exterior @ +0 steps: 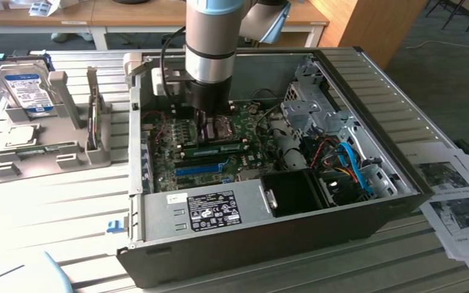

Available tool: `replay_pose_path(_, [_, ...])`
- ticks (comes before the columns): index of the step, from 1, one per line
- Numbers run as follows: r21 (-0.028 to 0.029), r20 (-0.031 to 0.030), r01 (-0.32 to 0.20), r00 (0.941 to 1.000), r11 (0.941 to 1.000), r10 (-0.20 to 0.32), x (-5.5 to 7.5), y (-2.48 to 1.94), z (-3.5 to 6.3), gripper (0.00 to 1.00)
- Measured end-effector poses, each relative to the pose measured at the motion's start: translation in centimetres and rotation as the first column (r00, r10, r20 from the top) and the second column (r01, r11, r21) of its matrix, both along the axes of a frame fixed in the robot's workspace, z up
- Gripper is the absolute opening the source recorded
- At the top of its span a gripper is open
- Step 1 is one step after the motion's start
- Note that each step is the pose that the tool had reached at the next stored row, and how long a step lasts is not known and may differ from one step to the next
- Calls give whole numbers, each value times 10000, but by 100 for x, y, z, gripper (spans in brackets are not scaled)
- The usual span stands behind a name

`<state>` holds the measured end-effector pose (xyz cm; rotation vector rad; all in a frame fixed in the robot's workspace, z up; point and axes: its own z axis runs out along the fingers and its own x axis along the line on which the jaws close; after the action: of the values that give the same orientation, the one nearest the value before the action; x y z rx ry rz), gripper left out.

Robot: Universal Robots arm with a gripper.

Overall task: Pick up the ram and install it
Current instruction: 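Press down the ram until it locks into place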

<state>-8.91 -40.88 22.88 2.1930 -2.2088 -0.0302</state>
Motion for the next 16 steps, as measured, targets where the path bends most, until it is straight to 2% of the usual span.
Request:
replay_pose_path(6, [-1,-1,0,10000,10000,0,1,0,88,9])
replay_pose_path(16, [-2,-1,0,10000,10000,0,4,0,298,9])
